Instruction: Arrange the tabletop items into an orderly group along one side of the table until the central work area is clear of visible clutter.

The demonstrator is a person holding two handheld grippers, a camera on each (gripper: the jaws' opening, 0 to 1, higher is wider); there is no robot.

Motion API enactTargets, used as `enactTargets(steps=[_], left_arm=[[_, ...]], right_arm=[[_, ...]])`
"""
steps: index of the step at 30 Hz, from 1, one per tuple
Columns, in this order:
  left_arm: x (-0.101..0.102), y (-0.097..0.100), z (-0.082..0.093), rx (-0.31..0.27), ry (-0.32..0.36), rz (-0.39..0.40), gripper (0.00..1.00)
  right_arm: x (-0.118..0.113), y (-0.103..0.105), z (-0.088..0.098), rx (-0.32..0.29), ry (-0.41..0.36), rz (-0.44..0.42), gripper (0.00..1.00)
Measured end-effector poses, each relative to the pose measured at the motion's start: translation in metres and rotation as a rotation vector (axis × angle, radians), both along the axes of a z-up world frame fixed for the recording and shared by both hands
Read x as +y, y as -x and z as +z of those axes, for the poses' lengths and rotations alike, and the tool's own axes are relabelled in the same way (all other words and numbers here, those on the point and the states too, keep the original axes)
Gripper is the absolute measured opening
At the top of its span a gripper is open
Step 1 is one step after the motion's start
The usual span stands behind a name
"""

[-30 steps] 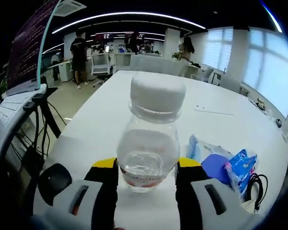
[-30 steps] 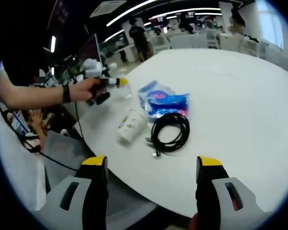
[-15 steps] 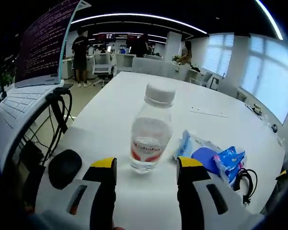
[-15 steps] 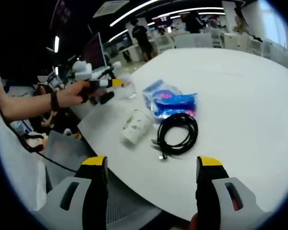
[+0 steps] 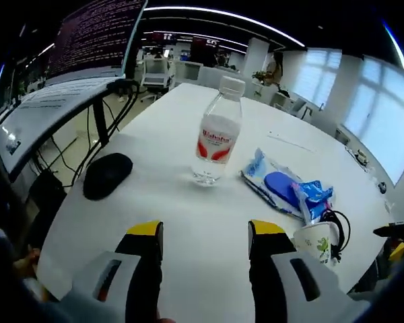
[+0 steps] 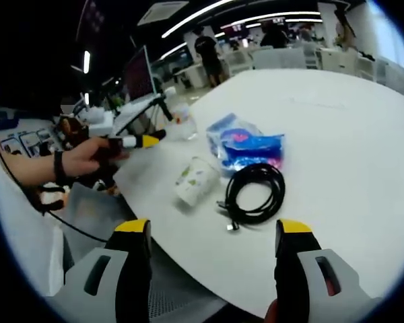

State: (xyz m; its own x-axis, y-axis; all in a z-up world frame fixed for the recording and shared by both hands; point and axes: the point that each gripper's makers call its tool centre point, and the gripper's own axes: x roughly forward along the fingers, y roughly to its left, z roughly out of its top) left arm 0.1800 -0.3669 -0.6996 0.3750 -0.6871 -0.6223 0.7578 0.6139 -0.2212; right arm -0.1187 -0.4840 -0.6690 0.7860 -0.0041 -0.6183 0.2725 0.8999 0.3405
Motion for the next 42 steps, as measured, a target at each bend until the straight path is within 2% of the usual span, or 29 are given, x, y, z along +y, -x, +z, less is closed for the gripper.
enactTargets(steps=[6,8,17,25,33,37,42], left_arm=[[0.013,0.019,-0.001,0.007,-0.018,-0.013,0.5],[0.015,0.031,-0.001,0.007,-0.026,-0.028,0.5],[0.014,0.061,-0.009,0.048,-0.041,-0.067,0.5],[0.007,0.071,-0.005,0.06,-0.027,-0.073,0.51],[0.001,0.082,-0.002,0.072,-0.017,-0.105,0.54],[0.002,0.084,-0.001,0.078,-0.01,-0.084,0.55],[-0.005,0.096,-0.001,0.102,0.0,-0.105,0.51]], right_arm=[[0.0,0.003,-0.004,-0.002,-0.014,0.004,0.74],[0.0,0.003,-0.004,-0.005,-0.018,0.007,0.74],[-0.009,0.008,-0.007,-0.029,-0.035,-0.022,0.74],[-0.012,0.014,-0.013,-0.028,-0.064,-0.038,0.74],[-0.021,0.002,-0.007,-0.05,-0.058,-0.015,0.74],[-0.024,-0.001,-0.006,-0.058,-0.049,0.001,0.74],[-0.025,0.0,-0.006,-0.068,-0.052,0.001,0.75]])
